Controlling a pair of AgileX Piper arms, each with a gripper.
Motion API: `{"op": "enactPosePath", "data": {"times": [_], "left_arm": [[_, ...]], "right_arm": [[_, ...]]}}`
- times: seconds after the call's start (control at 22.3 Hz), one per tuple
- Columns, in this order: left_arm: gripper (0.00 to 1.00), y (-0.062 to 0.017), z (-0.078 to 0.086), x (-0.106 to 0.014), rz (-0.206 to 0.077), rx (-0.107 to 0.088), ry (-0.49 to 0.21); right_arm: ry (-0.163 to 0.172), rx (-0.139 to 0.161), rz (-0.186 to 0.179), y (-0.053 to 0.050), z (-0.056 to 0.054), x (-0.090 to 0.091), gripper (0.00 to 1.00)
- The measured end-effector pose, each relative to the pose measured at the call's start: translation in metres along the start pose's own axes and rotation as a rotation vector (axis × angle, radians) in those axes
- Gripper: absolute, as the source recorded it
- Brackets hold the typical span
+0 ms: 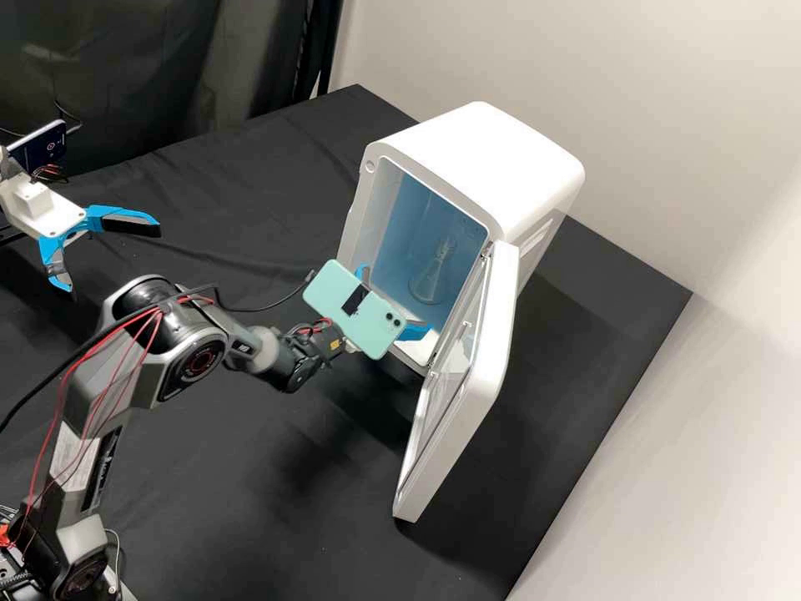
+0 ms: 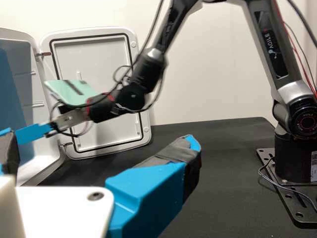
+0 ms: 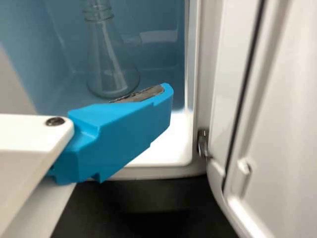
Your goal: Place the flask in the incubator
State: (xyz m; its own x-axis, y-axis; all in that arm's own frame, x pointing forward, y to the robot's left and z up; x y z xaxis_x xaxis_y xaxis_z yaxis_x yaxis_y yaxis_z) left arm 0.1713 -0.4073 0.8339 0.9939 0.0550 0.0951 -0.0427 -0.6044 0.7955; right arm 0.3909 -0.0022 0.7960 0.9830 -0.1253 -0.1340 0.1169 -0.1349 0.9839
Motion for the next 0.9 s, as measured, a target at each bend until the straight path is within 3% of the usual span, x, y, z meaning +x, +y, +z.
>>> {"op": "enactPosePath", "data": {"times": [0.27,0.31,0.4,0.45,0.49,0.54,0.63,0.72,0.9], "left_arm": [[1.0,0.0002,0.003,0.0,0.004,-0.007,-0.004],[1.0,0.0004,0.003,0.001,0.007,-0.01,0.001],[1.0,0.0036,0.005,0.0,0.031,0.008,0.016],[1.0,0.0048,0.007,0.0,0.041,0.015,0.016],[1.0,0.0067,0.007,0.0,0.055,0.019,0.03],[1.0,0.0085,0.008,-0.001,0.069,0.012,0.041],[1.0,0.0109,0.008,-0.002,0.086,-0.003,0.058],[1.0,0.0124,0.007,-0.003,0.095,-0.008,0.063],[1.0,0.0128,0.005,-0.003,0.1,-0.045,0.071]], "right_arm": [[0.033,0.005,0.022,-0.007,0.006,-0.06,1.0],[0.046,0.01,0.043,-0.006,0.005,-0.07,1.0],[0.055,0.022,0.101,-0.004,0.007,-0.092,1.0],[0.073,0.03,0.135,-0.004,0.007,-0.101,1.0],[0.071,0.051,0.192,-0.003,0.009,-0.111,1.0],[0.081,0.054,0.213,-0.003,0.009,-0.119,1.0],[0.089,0.052,0.22,-0.004,0.01,-0.135,1.0],[0.106,0.074,0.208,-0.005,0.009,-0.145,1.0],[0.129,0.064,0.177,-0.009,0.007,-0.154,1.0]]}}
